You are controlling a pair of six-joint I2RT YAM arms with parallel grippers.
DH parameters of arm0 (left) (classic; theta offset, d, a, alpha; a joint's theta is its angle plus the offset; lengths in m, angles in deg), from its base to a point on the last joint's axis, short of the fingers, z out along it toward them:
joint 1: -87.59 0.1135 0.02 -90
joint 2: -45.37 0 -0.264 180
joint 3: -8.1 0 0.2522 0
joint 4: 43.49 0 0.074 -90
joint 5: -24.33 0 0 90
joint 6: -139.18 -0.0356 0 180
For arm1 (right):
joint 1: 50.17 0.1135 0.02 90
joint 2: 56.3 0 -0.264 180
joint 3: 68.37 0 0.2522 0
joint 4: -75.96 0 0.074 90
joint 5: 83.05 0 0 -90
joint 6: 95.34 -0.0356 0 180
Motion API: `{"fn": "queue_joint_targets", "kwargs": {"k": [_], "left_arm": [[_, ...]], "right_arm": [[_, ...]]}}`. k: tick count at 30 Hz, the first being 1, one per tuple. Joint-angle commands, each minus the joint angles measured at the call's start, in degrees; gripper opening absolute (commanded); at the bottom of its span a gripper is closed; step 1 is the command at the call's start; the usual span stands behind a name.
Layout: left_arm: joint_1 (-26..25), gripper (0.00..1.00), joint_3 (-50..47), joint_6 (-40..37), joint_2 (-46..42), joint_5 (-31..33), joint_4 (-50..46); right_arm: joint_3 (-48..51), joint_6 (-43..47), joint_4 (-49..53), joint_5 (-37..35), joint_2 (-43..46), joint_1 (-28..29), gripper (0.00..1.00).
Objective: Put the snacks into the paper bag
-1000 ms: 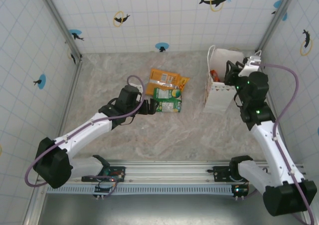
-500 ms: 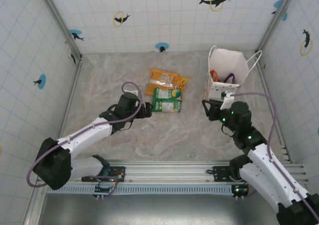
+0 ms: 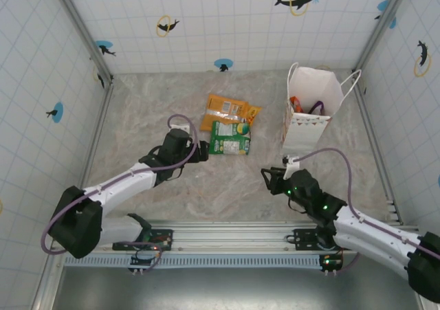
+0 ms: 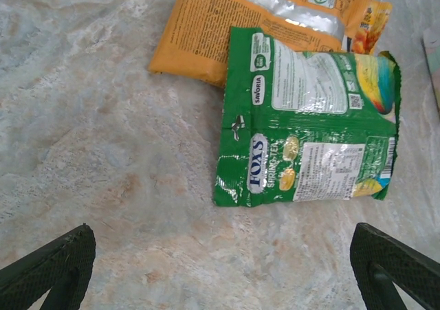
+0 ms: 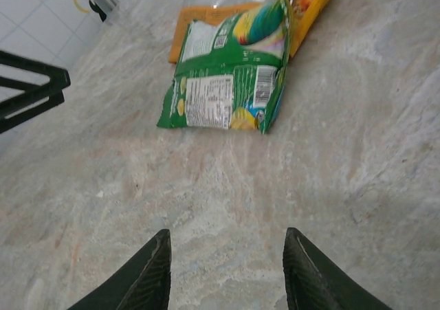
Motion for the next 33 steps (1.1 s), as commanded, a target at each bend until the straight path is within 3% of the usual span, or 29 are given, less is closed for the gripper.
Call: {"fn": "queue_joint_targets", "kwargs": {"k": [1, 14, 33], "left_arm": [[1.38, 0.96, -0.72, -1.92, 1.93, -3.05, 3.43], [7.18, 0.88, -2.59, -0.54, 7.49, -17.3, 10.59], [13.03, 0.77, -4.15, 3.59, 14.85, -29.96, 18.75]], "right_arm": [[1.43, -3.08, -9.7, -7.47, -2.44, 2.77, 0.47], [4.17, -9.47, -24.01, -7.87, -13.03, 3.92, 0.48], [0.15, -19.23, -34.98, -10.66, -28.93, 5.15, 0.47]]}}
